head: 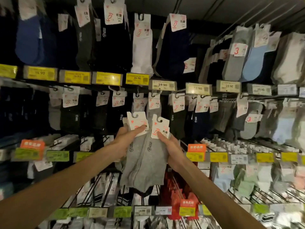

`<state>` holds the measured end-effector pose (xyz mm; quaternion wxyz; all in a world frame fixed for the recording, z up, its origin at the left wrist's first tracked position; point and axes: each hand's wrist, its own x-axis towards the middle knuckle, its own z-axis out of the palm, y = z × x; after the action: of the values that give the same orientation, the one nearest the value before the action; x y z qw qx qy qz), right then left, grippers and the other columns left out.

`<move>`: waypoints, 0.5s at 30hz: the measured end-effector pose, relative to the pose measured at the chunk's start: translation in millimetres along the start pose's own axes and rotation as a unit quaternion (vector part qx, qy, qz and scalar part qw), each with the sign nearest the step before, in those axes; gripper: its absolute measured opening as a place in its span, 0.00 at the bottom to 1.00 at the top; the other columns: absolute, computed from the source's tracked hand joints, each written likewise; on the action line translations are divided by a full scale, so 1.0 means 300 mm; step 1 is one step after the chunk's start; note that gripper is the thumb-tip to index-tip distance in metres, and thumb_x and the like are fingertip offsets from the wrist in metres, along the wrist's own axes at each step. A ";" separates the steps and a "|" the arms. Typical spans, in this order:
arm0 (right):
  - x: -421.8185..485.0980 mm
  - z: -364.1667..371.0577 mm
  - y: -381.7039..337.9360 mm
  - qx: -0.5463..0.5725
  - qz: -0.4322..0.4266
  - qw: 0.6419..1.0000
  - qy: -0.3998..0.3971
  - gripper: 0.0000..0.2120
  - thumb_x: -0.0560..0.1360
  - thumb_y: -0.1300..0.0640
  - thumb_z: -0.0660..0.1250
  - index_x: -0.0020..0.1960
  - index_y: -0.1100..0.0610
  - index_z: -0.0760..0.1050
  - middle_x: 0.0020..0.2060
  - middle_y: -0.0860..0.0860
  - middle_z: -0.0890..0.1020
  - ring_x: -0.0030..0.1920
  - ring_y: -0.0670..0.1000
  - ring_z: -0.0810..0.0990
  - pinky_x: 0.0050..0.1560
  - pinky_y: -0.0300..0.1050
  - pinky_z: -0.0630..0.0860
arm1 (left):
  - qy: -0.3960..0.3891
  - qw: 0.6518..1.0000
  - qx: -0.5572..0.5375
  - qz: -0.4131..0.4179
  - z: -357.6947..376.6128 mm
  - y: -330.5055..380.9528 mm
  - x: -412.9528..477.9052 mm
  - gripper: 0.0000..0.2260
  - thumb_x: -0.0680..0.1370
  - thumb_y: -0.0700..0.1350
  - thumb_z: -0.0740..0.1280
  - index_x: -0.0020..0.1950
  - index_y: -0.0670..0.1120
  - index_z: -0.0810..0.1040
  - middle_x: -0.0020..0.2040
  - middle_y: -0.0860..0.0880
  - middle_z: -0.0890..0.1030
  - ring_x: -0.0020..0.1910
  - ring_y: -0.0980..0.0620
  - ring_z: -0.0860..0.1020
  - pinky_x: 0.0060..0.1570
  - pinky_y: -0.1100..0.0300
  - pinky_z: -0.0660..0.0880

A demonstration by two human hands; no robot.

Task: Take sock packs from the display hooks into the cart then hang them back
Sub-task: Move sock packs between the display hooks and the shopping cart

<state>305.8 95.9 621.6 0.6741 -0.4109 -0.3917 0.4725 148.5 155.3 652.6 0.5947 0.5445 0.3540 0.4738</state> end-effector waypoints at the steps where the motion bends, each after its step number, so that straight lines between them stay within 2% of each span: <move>1: 0.011 -0.027 -0.007 0.001 -0.003 1.000 0.001 0.16 0.77 0.54 0.69 0.63 0.56 0.75 0.56 0.53 0.84 0.55 0.54 0.83 0.55 0.52 0.79 | 0.003 1.000 0.010 0.006 0.020 0.004 0.004 0.12 0.75 0.47 0.74 0.57 0.46 0.82 0.50 0.48 0.86 0.44 0.52 0.85 0.40 0.59 0.80; 5: 0.047 -0.112 -0.065 -0.003 -0.018 1.000 -0.007 0.16 0.76 0.57 0.70 0.62 0.59 0.74 0.53 0.53 0.85 0.53 0.54 0.84 0.51 0.51 0.80 | 0.016 1.000 0.024 -0.001 0.086 0.018 0.046 0.13 0.74 0.48 0.75 0.56 0.45 0.83 0.48 0.47 0.86 0.45 0.49 0.85 0.46 0.54 0.82; 9: 0.084 -0.121 -0.108 -0.032 -0.013 0.999 -0.022 0.18 0.75 0.54 0.72 0.62 0.58 0.74 0.53 0.53 0.85 0.52 0.52 0.84 0.52 0.50 0.81 | 0.019 1.000 0.018 -0.012 0.128 0.029 0.072 0.15 0.73 0.49 0.76 0.57 0.45 0.82 0.47 0.47 0.86 0.44 0.49 0.85 0.37 0.59 0.80; 15: 0.129 -0.029 -0.167 -0.077 -0.054 0.995 -0.028 0.17 0.74 0.52 0.72 0.61 0.56 0.75 0.51 0.52 0.85 0.51 0.50 0.85 0.52 0.48 0.82 | 0.017 1.000 0.004 0.004 0.111 0.071 0.109 0.19 0.72 0.48 0.77 0.60 0.45 0.81 0.50 0.44 0.86 0.48 0.46 0.85 0.43 0.55 0.81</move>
<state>339.0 120.7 670.2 0.6539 -0.4265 -0.4668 0.4155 185.9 175.1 681.7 0.5845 0.5401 0.3641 0.4838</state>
